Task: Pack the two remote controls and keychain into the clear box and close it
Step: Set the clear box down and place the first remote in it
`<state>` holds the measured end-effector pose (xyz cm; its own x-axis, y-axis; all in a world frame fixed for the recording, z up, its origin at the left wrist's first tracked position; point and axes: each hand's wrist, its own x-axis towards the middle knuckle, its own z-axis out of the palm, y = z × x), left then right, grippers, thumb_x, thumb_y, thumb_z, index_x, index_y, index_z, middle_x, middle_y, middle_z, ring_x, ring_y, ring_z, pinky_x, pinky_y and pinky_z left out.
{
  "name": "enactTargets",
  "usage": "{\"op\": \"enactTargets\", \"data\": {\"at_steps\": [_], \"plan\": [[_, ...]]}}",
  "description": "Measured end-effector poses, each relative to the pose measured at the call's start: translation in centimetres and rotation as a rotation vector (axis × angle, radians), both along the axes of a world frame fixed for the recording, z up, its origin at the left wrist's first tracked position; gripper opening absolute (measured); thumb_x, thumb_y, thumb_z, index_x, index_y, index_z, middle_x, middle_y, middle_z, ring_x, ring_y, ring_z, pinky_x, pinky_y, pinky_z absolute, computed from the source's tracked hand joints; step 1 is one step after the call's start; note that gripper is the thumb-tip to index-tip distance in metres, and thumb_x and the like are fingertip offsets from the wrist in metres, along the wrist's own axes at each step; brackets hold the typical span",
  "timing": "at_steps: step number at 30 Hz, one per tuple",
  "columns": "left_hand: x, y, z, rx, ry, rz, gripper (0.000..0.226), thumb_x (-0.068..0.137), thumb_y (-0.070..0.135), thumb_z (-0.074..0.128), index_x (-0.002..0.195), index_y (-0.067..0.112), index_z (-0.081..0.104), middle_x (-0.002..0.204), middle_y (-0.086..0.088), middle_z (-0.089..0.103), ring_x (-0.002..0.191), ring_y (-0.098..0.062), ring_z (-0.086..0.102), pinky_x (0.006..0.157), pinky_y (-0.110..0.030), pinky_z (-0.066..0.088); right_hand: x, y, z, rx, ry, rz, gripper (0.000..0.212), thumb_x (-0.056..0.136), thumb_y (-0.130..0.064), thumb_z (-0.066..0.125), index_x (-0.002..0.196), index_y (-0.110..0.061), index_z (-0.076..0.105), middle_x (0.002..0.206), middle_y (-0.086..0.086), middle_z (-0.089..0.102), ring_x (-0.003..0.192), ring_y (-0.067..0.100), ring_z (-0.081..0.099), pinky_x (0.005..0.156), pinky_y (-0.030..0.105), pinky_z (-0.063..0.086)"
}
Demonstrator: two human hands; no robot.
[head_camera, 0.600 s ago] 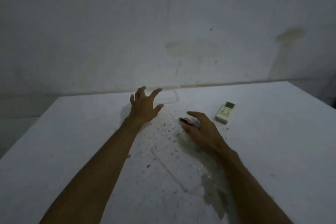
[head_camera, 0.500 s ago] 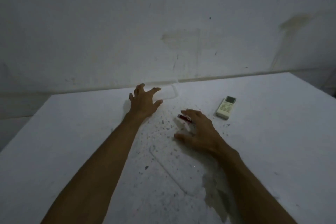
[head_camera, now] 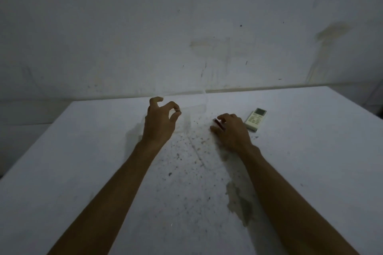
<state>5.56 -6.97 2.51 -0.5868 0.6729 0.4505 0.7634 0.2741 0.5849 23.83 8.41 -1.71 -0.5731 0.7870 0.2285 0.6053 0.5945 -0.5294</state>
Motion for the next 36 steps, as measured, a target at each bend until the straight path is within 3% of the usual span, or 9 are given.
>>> {"op": "enactTargets", "data": {"at_steps": [3, 6, 9, 11, 15, 19, 26, 31, 36], "plan": [[3.2, -4.2, 0.5, 0.008, -0.015, -0.025, 0.012, 0.097, 0.031, 0.070, 0.104, 0.022, 0.073, 0.147, -0.014, 0.043, 0.127, -0.034, 0.054, 0.104, -0.050, 0.049, 0.1, -0.6, 0.5, 0.021, 0.029, -0.006, 0.041, 0.097, -0.035, 0.064, 0.130, -0.011, 0.063, 0.127, 0.016, 0.062, 0.115, 0.032, 0.059, 0.097, 0.043, 0.048], [6.1, -7.8, 0.5, 0.026, -0.006, -0.057, 0.012, 0.096, 0.030, 0.071, 0.104, 0.022, 0.074, 0.147, -0.014, 0.044, 0.133, -0.033, 0.051, 0.107, -0.044, 0.047, 0.8, -2.7, 1.5, -0.081, 0.303, -0.060, 0.034, 0.105, -0.032, 0.048, 0.124, -0.011, 0.067, 0.118, 0.011, 0.068, 0.107, 0.026, 0.064, 0.088, 0.033, 0.048], [8.5, -10.7, 0.2, 0.022, 0.038, -0.078, 0.012, 0.095, 0.031, 0.073, 0.103, 0.023, 0.075, 0.146, -0.012, 0.046, 0.134, -0.032, 0.050, 0.108, -0.046, 0.045, 3.1, -5.8, 3.1, -0.601, 0.619, 0.015, 0.061, 0.104, -0.059, 0.032, 0.118, -0.013, 0.070, 0.085, 0.002, 0.073, 0.072, 0.013, 0.064, 0.062, 0.026, 0.045], [10.0, -12.3, -0.1, 0.023, 0.077, -0.101, 0.011, 0.094, 0.029, 0.074, 0.102, 0.022, 0.076, 0.147, -0.013, 0.048, 0.136, -0.034, 0.049, 0.109, -0.054, 0.045, 5.3, -8.0, 3.5, -0.816, 0.663, 0.134, 0.065, 0.096, -0.069, 0.040, 0.115, -0.014, 0.069, 0.080, 0.006, 0.073, 0.060, 0.012, 0.062, 0.054, 0.026, 0.046], [12.5, -14.6, -1.3, 0.027, 0.150, -0.151, 0.010, 0.093, 0.028, 0.075, 0.101, 0.022, 0.078, 0.149, -0.015, 0.050, 0.143, -0.038, 0.040, 0.118, -0.059, 0.031, 8.8, -11.0, 2.8, -0.645, 0.504, 0.200, 0.041, 0.098, -0.052, 0.052, 0.116, -0.017, 0.064, 0.089, 0.003, 0.077, 0.068, 0.017, 0.066, 0.064, 0.033, 0.054], [13.4, -16.5, -2.8, 0.058, 0.247, -0.290, 0.036, 0.089, 0.061, 0.067, 0.109, 0.032, 0.074, 0.155, -0.004, 0.047, 0.153, -0.027, 0.025, 0.122, -0.038, 0.000, 11.4, -12.4, 1.9, -0.462, 0.313, 0.104, 0.033, 0.105, -0.043, 0.041, 0.127, -0.024, 0.058, 0.089, 0.001, 0.074, 0.077, 0.020, 0.070, 0.069, 0.033, 0.058], [10.4, -13.2, -3.4, -0.070, -0.234, -0.357, 0.085, 0.077, 0.094, 0.036, 0.140, 0.039, 0.051, 0.157, 0.008, 0.041, 0.143, -0.010, 0.037, 0.120, -0.043, 0.030, 13.9, -13.2, -0.1, -0.264, 0.061, -0.040, 0.038, 0.106, -0.045, 0.036, 0.129, -0.024, 0.058, 0.105, 0.004, 0.071, 0.088, 0.018, 0.067, 0.085, 0.040, 0.056], [6.6, -6.4, -2.6, -0.148, -0.400, -0.403, 0.062, 0.083, 0.084, 0.041, 0.121, 0.041, 0.062, 0.138, 0.010, 0.059, 0.128, -0.012, 0.055, 0.105, -0.032, 0.041, 14.5, -10.6, 0.7, -0.293, 0.022, -0.125, 0.083, 0.094, -0.076, 0.010, 0.111, -0.025, 0.073, 0.099, 0.002, 0.070, 0.096, 0.024, 0.065, 0.092, 0.038, 0.046], [3.3, 1.3, -3.7, -0.287, -0.155, -0.320, 0.045, 0.101, 0.053, 0.053, 0.138, 0.028, 0.057, 0.148, -0.005, 0.055, 0.130, -0.022, 0.053, 0.101, -0.030, 0.038, 12.3, -2.1, 1.2, -0.244, 0.049, -0.289, 0.050, 0.099, -0.049, 0.053, 0.128, -0.010, 0.063, 0.128, 0.015, 0.068, 0.118, 0.033, 0.062, 0.096, 0.037, 0.047]]}}
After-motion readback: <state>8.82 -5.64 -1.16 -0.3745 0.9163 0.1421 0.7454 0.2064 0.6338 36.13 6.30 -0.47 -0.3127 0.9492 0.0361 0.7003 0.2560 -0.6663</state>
